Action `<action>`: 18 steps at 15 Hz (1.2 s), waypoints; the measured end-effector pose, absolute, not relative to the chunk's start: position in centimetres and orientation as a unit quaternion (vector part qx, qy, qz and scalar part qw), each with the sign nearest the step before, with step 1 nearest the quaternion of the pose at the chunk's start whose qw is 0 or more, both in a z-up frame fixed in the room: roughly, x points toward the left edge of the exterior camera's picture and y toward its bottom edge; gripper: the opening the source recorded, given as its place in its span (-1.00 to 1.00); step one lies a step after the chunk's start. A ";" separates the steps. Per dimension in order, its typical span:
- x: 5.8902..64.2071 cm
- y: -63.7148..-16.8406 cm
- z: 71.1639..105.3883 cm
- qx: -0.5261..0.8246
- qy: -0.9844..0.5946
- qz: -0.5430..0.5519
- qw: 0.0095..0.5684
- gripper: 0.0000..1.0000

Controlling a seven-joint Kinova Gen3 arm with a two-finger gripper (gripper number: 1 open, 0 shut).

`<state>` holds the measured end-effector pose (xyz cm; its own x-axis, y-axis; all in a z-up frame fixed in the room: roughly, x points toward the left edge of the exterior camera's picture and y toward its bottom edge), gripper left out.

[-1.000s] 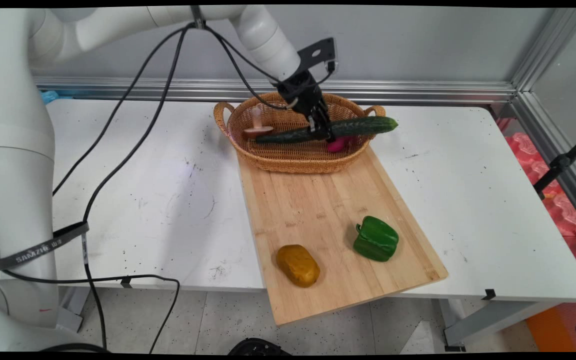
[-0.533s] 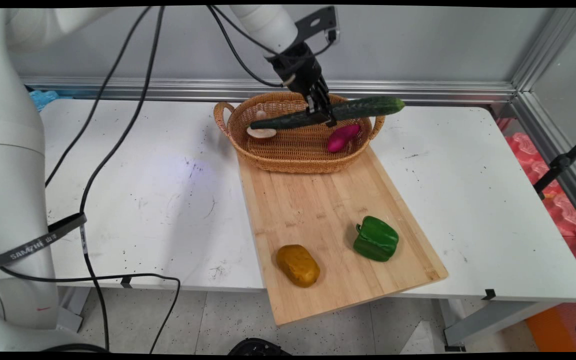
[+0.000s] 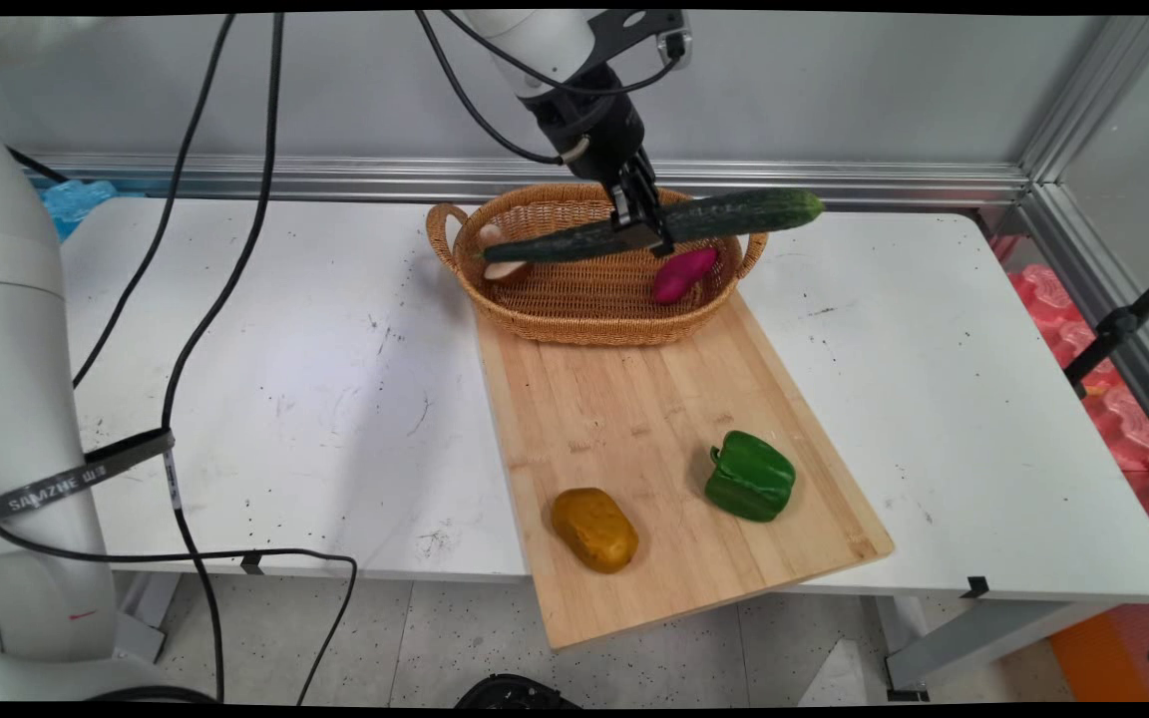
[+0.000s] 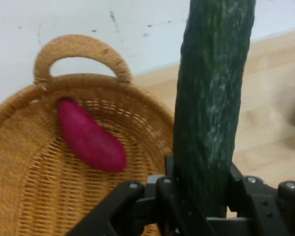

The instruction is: Place the picked object on the cutting board

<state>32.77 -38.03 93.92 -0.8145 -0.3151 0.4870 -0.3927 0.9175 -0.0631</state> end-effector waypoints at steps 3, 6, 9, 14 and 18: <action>31.5 -35.5 94.2 0.196 -0.952 0.075 0.224 -1.00; 30.5 -33.6 93.7 0.199 -0.955 0.072 0.207 -1.00; 29.5 -31.8 92.4 0.196 -0.960 0.067 0.189 -1.00; 28.1 -30.6 88.6 0.180 -0.969 0.061 0.161 -1.00; 26.8 -30.7 85.3 0.169 -0.973 0.059 0.144 -1.00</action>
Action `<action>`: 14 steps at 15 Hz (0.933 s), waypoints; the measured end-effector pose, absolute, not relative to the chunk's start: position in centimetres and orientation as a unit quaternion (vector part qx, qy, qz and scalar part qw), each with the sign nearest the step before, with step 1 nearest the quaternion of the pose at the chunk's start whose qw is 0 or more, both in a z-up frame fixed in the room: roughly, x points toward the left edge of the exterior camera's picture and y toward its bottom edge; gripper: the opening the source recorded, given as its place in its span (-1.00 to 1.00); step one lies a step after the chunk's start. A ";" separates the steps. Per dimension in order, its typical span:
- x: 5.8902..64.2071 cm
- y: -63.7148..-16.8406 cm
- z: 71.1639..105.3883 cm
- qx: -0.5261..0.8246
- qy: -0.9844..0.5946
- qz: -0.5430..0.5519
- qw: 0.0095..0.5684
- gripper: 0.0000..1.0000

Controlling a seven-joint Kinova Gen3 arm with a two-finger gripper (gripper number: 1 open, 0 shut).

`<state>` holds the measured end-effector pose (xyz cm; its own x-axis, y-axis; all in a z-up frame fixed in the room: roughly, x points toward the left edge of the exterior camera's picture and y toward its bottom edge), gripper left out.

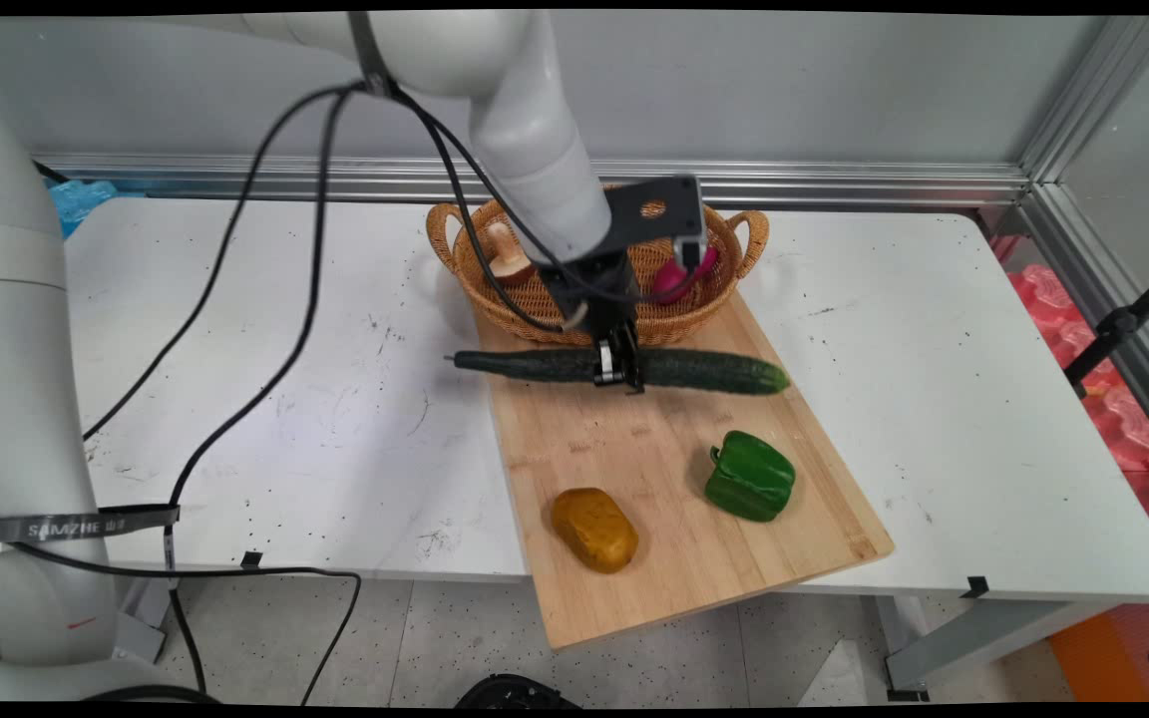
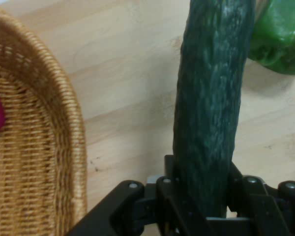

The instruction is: Place the picked object on the cutting board

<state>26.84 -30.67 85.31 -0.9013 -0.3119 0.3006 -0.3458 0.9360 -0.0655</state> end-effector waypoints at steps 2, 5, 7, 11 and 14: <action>26.4 -30.8 84.1 0.166 -0.975 0.058 0.139 -1.00; 25.9 -31.0 82.5 0.162 -0.976 0.054 0.135 -1.00; 25.6 -31.1 81.5 0.160 -0.977 0.052 0.133 -1.00; 25.1 -31.3 80.2 0.154 -0.978 0.049 0.133 -1.00; 24.9 -31.3 79.6 0.149 -0.978 0.048 0.137 1.00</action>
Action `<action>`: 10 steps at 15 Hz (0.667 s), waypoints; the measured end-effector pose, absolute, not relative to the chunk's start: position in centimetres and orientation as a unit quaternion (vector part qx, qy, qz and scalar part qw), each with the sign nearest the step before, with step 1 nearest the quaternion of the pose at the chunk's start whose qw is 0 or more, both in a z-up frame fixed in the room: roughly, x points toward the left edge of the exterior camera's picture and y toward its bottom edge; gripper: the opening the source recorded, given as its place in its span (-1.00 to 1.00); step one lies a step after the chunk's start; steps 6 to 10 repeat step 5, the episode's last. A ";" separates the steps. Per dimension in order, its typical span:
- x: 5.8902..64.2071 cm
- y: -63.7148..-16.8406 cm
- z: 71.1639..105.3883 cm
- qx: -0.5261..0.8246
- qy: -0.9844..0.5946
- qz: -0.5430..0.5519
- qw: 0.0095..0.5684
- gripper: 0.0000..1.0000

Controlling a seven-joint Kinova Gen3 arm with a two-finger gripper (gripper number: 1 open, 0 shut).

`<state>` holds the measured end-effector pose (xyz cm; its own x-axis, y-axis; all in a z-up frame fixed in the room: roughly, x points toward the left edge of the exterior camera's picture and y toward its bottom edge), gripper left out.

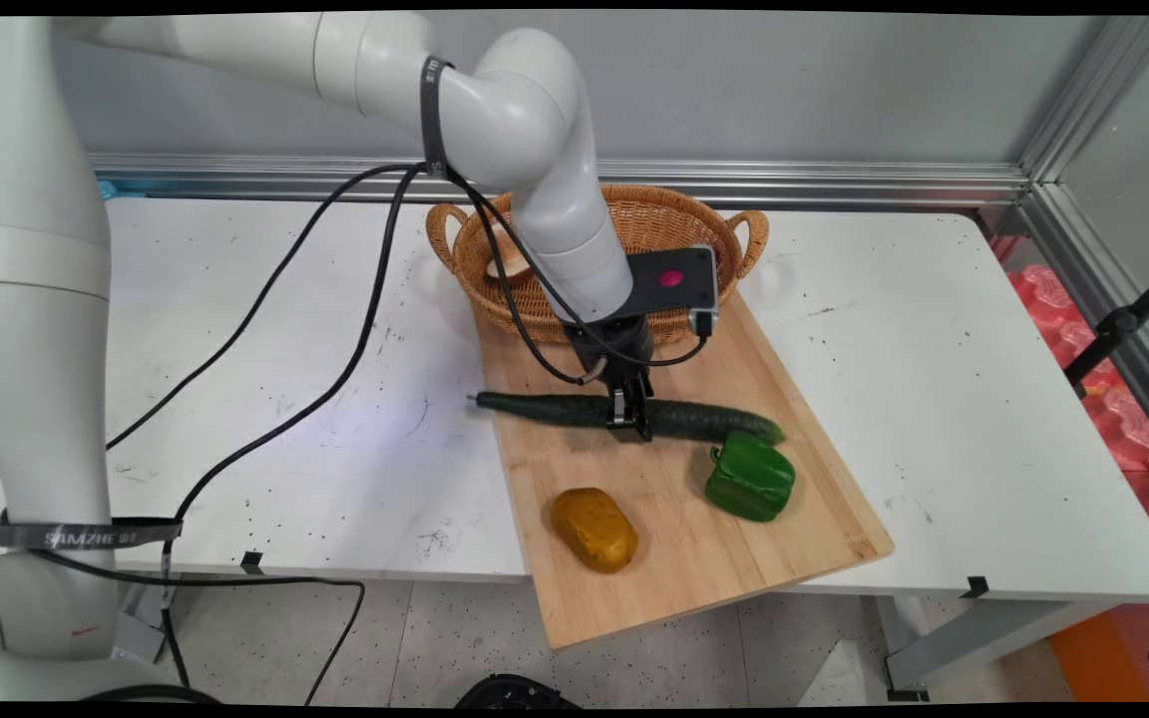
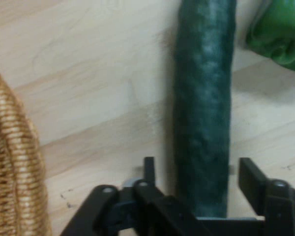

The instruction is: Place the picked object on the cutting board

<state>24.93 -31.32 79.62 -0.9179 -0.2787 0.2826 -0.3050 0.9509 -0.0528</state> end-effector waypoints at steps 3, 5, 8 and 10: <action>24.9 -31.3 79.7 0.144 -0.978 0.048 0.144 1.00; 25.0 -31.2 80.1 0.140 -0.978 0.049 0.148 1.00; 25.0 -31.2 80.1 0.140 -0.978 0.049 0.148 1.00; 25.0 -31.2 80.1 0.140 -0.978 0.049 0.148 1.00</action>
